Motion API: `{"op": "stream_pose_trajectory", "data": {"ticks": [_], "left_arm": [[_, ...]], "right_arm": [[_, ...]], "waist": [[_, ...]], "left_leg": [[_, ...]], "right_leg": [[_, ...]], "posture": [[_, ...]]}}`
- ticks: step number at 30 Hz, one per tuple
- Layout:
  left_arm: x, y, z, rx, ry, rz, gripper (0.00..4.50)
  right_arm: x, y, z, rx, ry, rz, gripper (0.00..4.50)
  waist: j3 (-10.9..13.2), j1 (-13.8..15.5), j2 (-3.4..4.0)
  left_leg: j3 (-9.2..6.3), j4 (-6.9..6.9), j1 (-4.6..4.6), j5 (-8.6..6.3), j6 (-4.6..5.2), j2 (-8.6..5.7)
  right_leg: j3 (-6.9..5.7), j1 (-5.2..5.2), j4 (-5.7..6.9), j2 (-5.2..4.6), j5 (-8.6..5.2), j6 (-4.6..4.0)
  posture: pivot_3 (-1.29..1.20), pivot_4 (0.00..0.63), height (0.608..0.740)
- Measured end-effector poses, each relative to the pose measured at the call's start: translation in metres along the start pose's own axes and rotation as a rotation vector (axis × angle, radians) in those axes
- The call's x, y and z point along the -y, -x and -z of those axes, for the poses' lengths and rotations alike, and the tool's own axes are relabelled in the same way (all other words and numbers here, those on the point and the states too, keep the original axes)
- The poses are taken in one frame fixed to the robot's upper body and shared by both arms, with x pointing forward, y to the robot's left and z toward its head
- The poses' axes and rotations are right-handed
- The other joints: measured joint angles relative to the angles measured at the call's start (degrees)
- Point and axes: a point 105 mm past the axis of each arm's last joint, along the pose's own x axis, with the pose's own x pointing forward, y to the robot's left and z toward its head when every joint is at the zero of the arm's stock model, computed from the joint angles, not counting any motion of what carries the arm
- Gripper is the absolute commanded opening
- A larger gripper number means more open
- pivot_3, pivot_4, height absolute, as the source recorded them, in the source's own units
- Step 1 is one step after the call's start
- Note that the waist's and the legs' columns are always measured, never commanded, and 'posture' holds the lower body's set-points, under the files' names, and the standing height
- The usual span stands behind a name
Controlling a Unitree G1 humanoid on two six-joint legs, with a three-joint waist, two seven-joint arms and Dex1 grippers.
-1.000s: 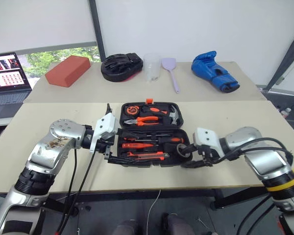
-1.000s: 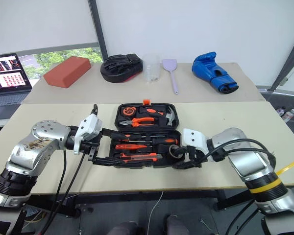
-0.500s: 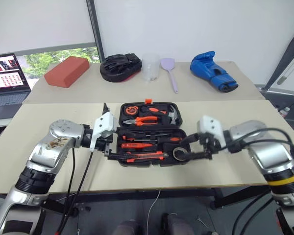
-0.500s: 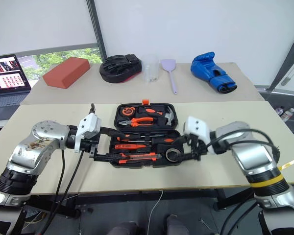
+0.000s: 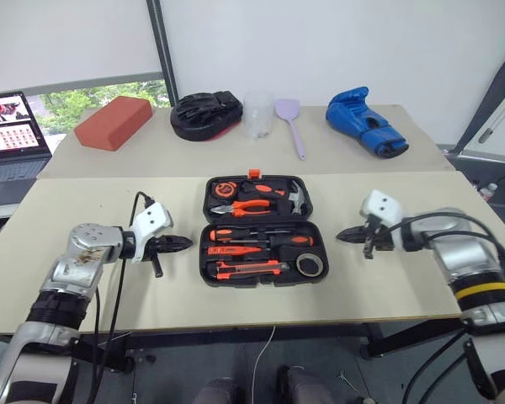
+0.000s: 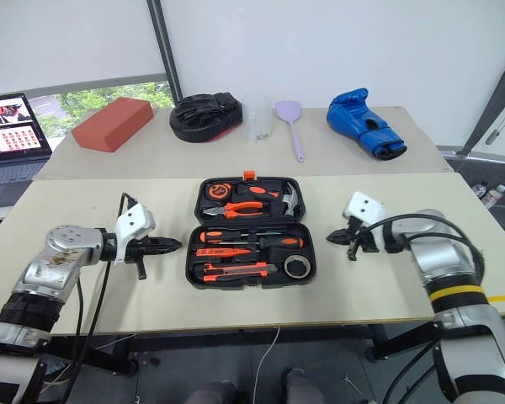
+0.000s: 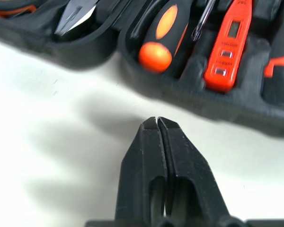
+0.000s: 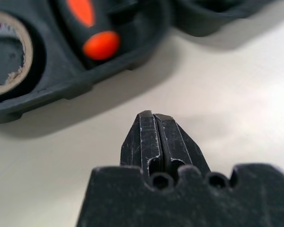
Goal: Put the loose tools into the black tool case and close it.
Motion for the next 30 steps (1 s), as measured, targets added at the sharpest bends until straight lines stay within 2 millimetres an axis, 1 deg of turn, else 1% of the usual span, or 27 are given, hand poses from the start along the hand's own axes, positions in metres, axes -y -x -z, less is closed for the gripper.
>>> {"op": "stream_pose_trajectory", "data": {"ticks": [3, 5, 9, 12, 19, 25, 30], "left_arm": [[0.003, -0.003, 0.0, -0.001, 0.004, 0.02, 0.03], [0.005, -0.003, 0.0, -0.004, 0.015, 0.038, 0.03], [0.016, 0.006, 0.004, -0.035, 0.021, 0.106, 0.03], [0.024, 0.009, 0.004, -0.035, 0.032, 0.141, 0.03], [0.036, 0.012, 0.005, -0.04, 0.042, 0.156, 0.03], [0.05, 0.014, 0.013, -0.051, 0.04, 0.176, 0.03], [0.05, 0.016, 0.016, -0.056, 0.047, 0.171, 0.03]], "right_arm": [[-0.003, -0.006, -0.006, 0.021, 0.048, -0.016, 0.0], [-0.008, -0.01, -0.011, 0.04, 0.069, -0.054, 0.0], [-0.022, -0.003, -0.014, 0.045, 0.103, -0.131, 0.0], [-0.027, 0.002, -0.013, 0.041, 0.109, -0.149, 0.0], [-0.04, 0.008, -0.008, 0.043, 0.101, -0.147, 0.0], [-0.058, 0.011, -0.004, 0.044, 0.093, -0.172, 0.0], [-0.07, 0.012, -0.004, 0.058, 0.068, -0.188, 0.0]], "waist": [[0.0, -0.04, 0.0], [0.0, -0.01, 0.0], [0.0, -0.13, 0.0], [0.0, -0.14, 0.0], [0.0, 0.07, 0.01], [0.0, 0.1, 0.01], [0.0, 0.16, 0.01]], "left_leg": [[-0.01, -0.01, -0.03, 0.0, 0.0, 0.0], [-0.01, -0.01, -0.04, 0.0, 0.01, 0.0], [-0.01, -0.04, -0.15, -0.01, 0.02, 0.0], [-0.01, -0.04, -0.21, -0.01, 0.03, 0.01], [0.0, -0.02, -0.21, -0.01, 0.02, 0.0], [-0.01, -0.04, -0.2, -0.01, 0.02, 0.01], [0.0, -0.01, -0.16, -0.01, 0.02, 0.0]], "right_leg": [[-0.01, -0.06, 0.02, 0.0, 0.0, 0.0], [-0.01, -0.06, 0.01, 0.0, 0.0, 0.0], [0.0, -0.19, 0.0, 0.01, 0.0, 0.0], [-0.01, -0.26, 0.02, 0.01, 0.0, 0.0], [0.01, -0.26, 0.03, 0.01, 0.0, 0.0], [0.0, -0.24, 0.02, 0.01, 0.0, 0.0], [0.02, -0.18, 0.02, 0.01, 0.0, 0.0]], "posture": [[0.0, 0.15, 0.74], [0.0, 0.15, 0.74], [0.0, 0.15, 0.74], [0.0, 0.15, 0.74], [0.0, 0.15, 0.74], [0.0, 0.15, 0.74], [0.0, 0.15, 0.74]]}}
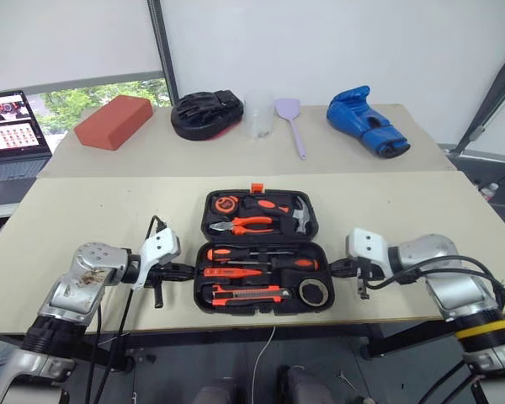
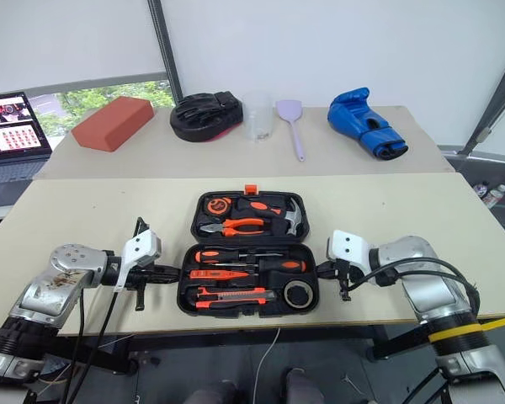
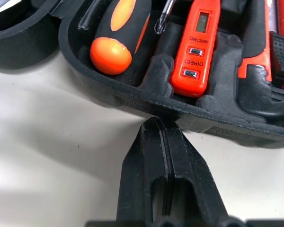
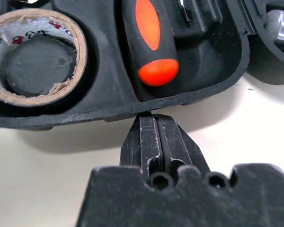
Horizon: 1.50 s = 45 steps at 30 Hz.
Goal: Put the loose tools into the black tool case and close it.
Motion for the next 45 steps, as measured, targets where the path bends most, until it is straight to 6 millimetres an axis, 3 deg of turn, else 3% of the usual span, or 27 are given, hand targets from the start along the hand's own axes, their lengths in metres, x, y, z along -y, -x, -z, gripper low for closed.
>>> {"op": "stream_pose_trajectory", "data": {"ticks": [4, 7, 9, 13, 18, 25, 29, 30, 36, 37, 39, 45], "left_arm": [[0.001, 0.001, 0.001, -0.001, 0.003, 0.002, 0.03], [-0.004, 0.006, 0.006, -0.016, 0.032, -0.015, 0.64], [-0.02, 0.013, 0.008, -0.019, 0.11, -0.07, 1.39], [-0.059, 0.032, 0.006, 0.026, 0.355, -0.219, 2.8], [-0.082, 0.02, -0.031, 0.142, 0.524, -0.21, 4.46], [-0.098, -0.014, -0.056, 0.181, 0.646, -0.235, 4.46], [-0.109, -0.016, -0.05, 0.175, 0.678, -0.3, 3.56], [-0.109, -0.017, -0.049, 0.172, 0.684, -0.304, 2.97], [-0.109, -0.022, -0.049, 0.181, 0.693, -0.301, 1.1], [-0.11, -0.02, -0.052, 0.189, 0.685, -0.299, 0.59], [-0.11, -0.02, -0.052, 0.19, 0.687, -0.3, 0.01], [-0.11, -0.018, -0.051, 0.193, 0.691, -0.299, 0.01]], "right_arm": [[-0.002, 0.0, 0.001, -0.002, -0.013, 0.012, 0.0], [0.002, 0.008, 0.008, -0.037, -0.053, 0.032, 0.71], [0.013, 0.018, 0.013, -0.044, -0.123, 0.086, 1.38], [0.05, 0.037, 0.002, 0.049, -0.325, 0.222, 2.74], [0.087, 0.029, -0.024, 0.18, -0.522, 0.301, 4.4], [0.118, 0.0, -0.028, 0.162, -0.729, 0.398, 4.4], [0.117, -0.012, -0.017, 0.129, -0.798, 0.401, 3.55], [0.117, -0.014, -0.018, 0.131, -0.798, 0.397, 3.01], [0.117, -0.023, -0.028, 0.126, -0.747, 0.377, 1.2], [0.116, -0.024, -0.029, 0.114, -0.728, 0.375, 0.59], [0.116, -0.023, -0.029, 0.103, -0.717, 0.382, 0.03], [0.117, -0.022, -0.029, 0.102, -0.709, 0.386, 0.03]], "waist": [[0.0, -0.01, 0.0], [0.0, 0.04, 0.0], [0.0, 0.1, 0.0], [0.0, -0.15, -0.01], [0.0, -0.16, -0.02], [-0.01, -0.42, -0.03], [-0.01, -1.14, -0.03], [-0.01, -1.29, -0.02], [-0.01, -1.36, -0.02], [-0.04, -1.22, 0.0], [-0.07, -1.1, -0.01], [-0.11, -1.16, -0.01]], "left_leg": [[0.0, -0.01, 0.04, 0.0, 0.0, 0.0], [0.0, 0.0, 0.08, 0.0, 0.0, 0.0], [0.0, 0.01, 0.19, 0.0, -0.01, 0.01], [0.0, 0.03, 0.23, 0.01, -0.01, 0.02], [0.0, 0.1, 0.14, 0.01, 0.01, 0.01], [-0.01, 0.3, -0.41, 0.02, 0.01, -0.08], [-0.02, 0.4, -0.45, 0.02, 0.0, -0.09], [-0.01, 0.43, -0.45, 0.02, 0.0, -0.09], [-0.02, 0.79, -0.44, 0.01, -0.02, -0.09], [-0.02, 0.83, -0.41, 0.01, -0.02, -0.1], [-0.02, 0.86, -0.4, 0.01, -0.01, -0.11], [-0.02, 0.87, -0.38, 0.01, -0.01, -0.1]], "right_leg": [[-0.01, 0.02, 0.01, 0.0, 0.0, 0.0], [-0.01, 0.07, 0.0, 0.0, 0.0, 0.0], [-0.03, 0.21, -0.01, 0.0, 0.0, 0.0], [0.0, 0.26, 0.05, 0.01, 0.11, -0.02], [-0.01, 0.15, 0.13, 0.0, 0.15, -0.04], [-0.06, -0.38, 0.51, -0.06, 0.19, 0.02], [-0.06, -0.41, 0.56, -0.07, 0.19, 0.02], [-0.05, -0.4, 0.59, -0.07, 0.19, 0.02], [0.01, -0.32, 0.7, -0.07, 0.19, 0.02], [0.02, -0.28, 0.7, -0.1, 0.19, 0.02], [0.04, -0.25, 0.72, -0.1, 0.19, 0.02], [0.08, -0.24, 0.8, -0.09, 0.2, 0.03]], "posture": [[0.0, 0.15, 0.74], [0.0, 0.15, 0.74], [0.0, 0.15, 0.74], [0.0, 0.15, 0.74], [0.0, 0.15, 0.74], [0.0, 0.15, 0.74], [0.0, 0.15, 0.74], [0.0, 0.15, 0.74], [0.0, 0.15, 0.74], [0.0, 0.15, 0.74], [0.0, 0.15, 0.74], [0.0, 0.15, 0.74]]}}
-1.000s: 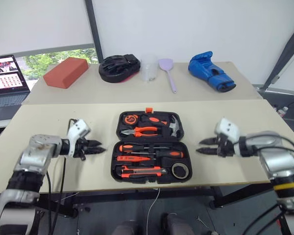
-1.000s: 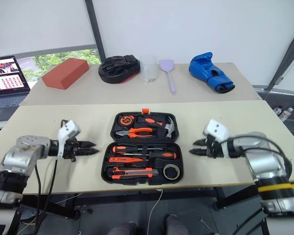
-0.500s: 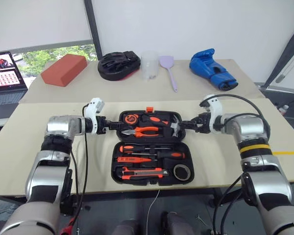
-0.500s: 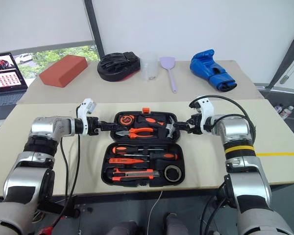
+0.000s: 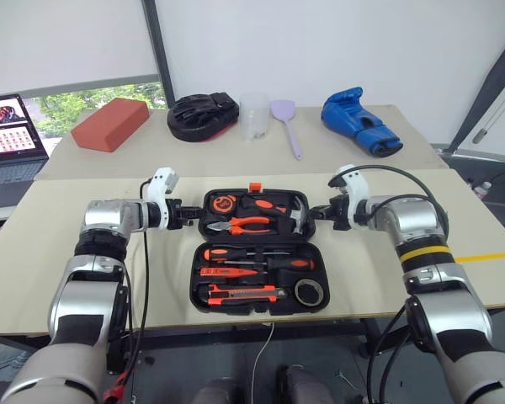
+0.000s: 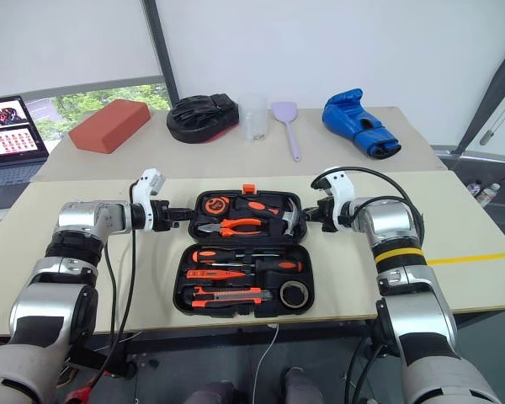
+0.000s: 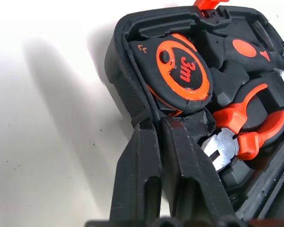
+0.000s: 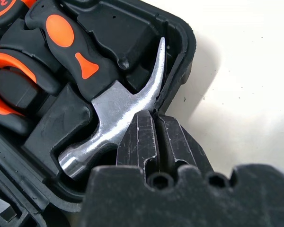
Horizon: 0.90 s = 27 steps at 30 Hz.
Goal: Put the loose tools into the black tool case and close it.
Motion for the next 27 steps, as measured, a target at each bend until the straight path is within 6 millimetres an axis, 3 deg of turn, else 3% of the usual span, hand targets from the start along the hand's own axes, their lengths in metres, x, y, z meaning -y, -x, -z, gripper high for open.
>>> {"op": "stream_pose_trajectory", "data": {"ticks": [6, 12, 16, 25, 27], "left_arm": [[0.0, 0.005, -0.001, 0.061, -0.073, 0.013, 0.01], [0.013, 0.012, -0.027, 0.282, -0.313, 0.005, 0.01], [0.024, 0.02, -0.038, 0.38, -0.461, -0.008, 0.01], [0.034, 0.027, -0.02, 0.451, -0.769, -0.093, 0.01], [0.037, 0.03, -0.009, 0.479, -0.827, -0.127, 0.01]], "right_arm": [[0.0, -0.001, -0.007, 0.047, 0.031, 0.023, 0.03], [0.007, 0.01, -0.038, 0.243, 0.135, 0.129, 0.03], [0.004, 0.021, -0.048, 0.345, 0.273, 0.181, 0.03], [-0.008, 0.035, -0.028, 0.453, 0.499, 0.255, 0.03], [-0.017, 0.041, -0.013, 0.504, 0.593, 0.269, 0.03]], "waist": [[0.0, -0.19, 0.0], [0.01, -0.07, 0.0], [0.01, -0.29, 0.0], [0.0, -0.1, 0.01], [-0.03, 0.05, 0.04]], "left_leg": [[0.0, 0.0, -0.06, 0.0, 0.0, 0.0], [0.0, 0.09, -0.49, 0.0, 0.0, -0.01], [0.01, -0.02, -0.55, 0.0, 0.0, -0.02], [0.03, -0.06, -0.34, 0.0, 0.0, -0.07], [0.02, -0.19, 0.0, 0.0, 0.0, -0.06]], "right_leg": [[0.01, -0.1, 0.02, 0.01, 0.0, -0.01], [-0.04, -0.56, 0.1, 0.0, 0.02, 0.0], [-0.06, -0.77, 0.14, 0.03, 0.02, -0.01], [-0.04, -0.61, -0.09, 0.04, 0.02, -0.01], [-0.01, -0.28, -0.15, 0.06, 0.02, -0.01]], "posture": [[0.0, 0.15, 0.74], [0.0, 0.15, 0.74], [0.0, 0.15, 0.74], [0.0, 0.15, 0.74], [0.0, 0.15, 0.74]]}}
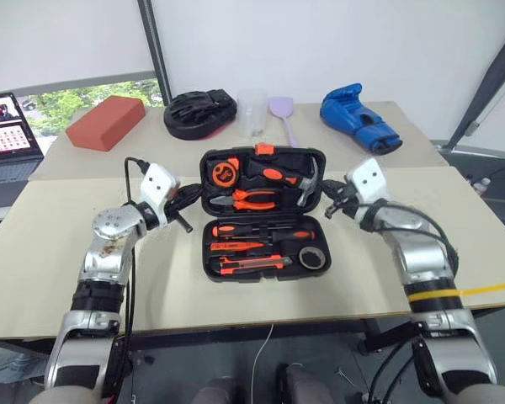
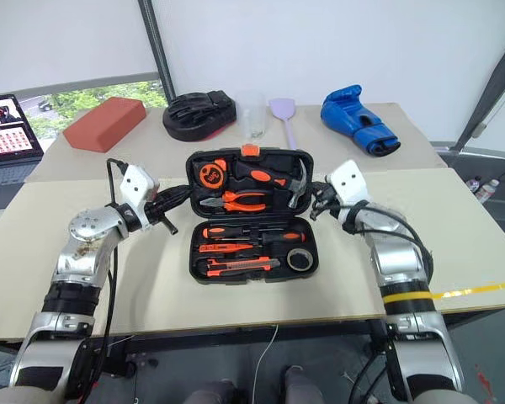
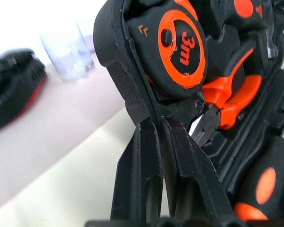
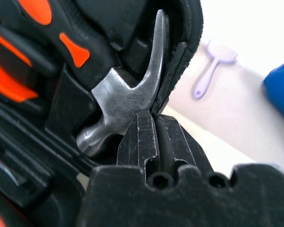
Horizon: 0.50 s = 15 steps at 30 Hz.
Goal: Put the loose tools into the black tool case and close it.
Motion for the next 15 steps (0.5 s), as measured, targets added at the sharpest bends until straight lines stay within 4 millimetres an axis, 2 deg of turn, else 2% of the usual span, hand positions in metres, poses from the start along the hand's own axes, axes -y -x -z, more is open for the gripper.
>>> {"op": "stream_pose_trajectory", "data": {"ticks": [2, 4, 7, 8, 9, 10, 12, 15], "left_arm": [[0.009, 0.008, 0.004, 0.002, -0.002, -0.023, 0.01], [0.014, 0.015, 0.01, -0.014, 0.008, -0.041, 0.01], [0.02, 0.023, 0.013, -0.037, 0.081, -0.061, 0.93], [0.02, 0.031, 0.012, -0.041, 0.121, -0.069, 1.41], [0.02, 0.042, 0.012, -0.058, 0.172, -0.062, 1.63], [0.013, 0.055, 0.008, -0.08, 0.209, -0.067, 2.1], [-0.001, 0.072, -0.004, -0.1, 0.271, -0.06, 2.84], [-0.012, 0.097, -0.022, -0.149, 0.356, 0.016, 2.84]], "right_arm": [[-0.009, 0.015, 0.004, 0.027, 0.076, -0.015, 0.03], [-0.02, 0.026, 0.009, 0.03, 0.101, -0.052, 0.03], [-0.028, 0.036, 0.012, 0.02, 0.108, -0.097, 0.97], [-0.028, 0.045, 0.016, -0.005, 0.12, -0.124, 1.36], [-0.025, 0.054, 0.019, -0.039, 0.114, -0.146, 1.58], [-0.016, 0.066, 0.022, -0.081, 0.111, -0.158, 2.01], [-0.007, 0.081, 0.018, -0.12, 0.086, -0.202, 2.08], [-0.015, 0.107, 0.012, -0.186, 0.047, -0.382, 2.08]], "waist": [[-0.02, 0.16, 0.01], [-0.04, 0.18, 0.0], [-0.03, 0.16, 0.0], [-0.03, 0.16, 0.0], [-0.02, 0.14, 0.0], [-0.02, 0.11, 0.0], [-0.01, 0.16, 0.0], [-0.02, 0.32, 0.02]], "left_leg": [[0.06, -0.39, 0.6, 0.0, 0.0, -0.01], [0.07, -0.53, 0.76, 0.0, 0.0, 0.04], [0.09, -0.58, 0.75, 0.0, -0.01, 0.1], [0.08, -0.6, 0.75, 0.0, 0.0, 0.13], [0.08, -0.6, 0.69, 0.0, 0.01, 0.14], [0.1, -0.61, 0.56, 0.0, 0.02, 0.12], [0.1, -0.64, 0.54, 0.0, 0.02, 0.13], [0.06, -0.73, 0.74, -0.01, 0.03, 0.19]], "right_leg": [[0.13, 0.42, -0.1, 0.0, -0.01, 0.01], [0.15, 0.65, -0.4, 0.08, -0.02, 0.03], [0.19, 0.64, -0.44, 0.14, -0.01, 0.01], [0.18, 0.59, -0.39, 0.16, -0.01, 0.01], [0.19, 0.49, -0.37, 0.18, -0.02, 0.01], [0.22, 0.32, -0.33, 0.18, -0.02, 0.01], [0.21, 0.31, -0.37, 0.19, -0.02, 0.0], [0.17, 0.61, -0.6, 0.26, -0.05, -0.01]], "posture": [[0.0, 0.15, 0.74], [0.0, 0.15, 0.74], [0.0, 0.15, 0.74], [0.0, 0.15, 0.74], [0.0, 0.15, 0.74], [0.0, 0.15, 0.74], [0.0, 0.15, 0.74], [0.0, 0.15, 0.74]]}}
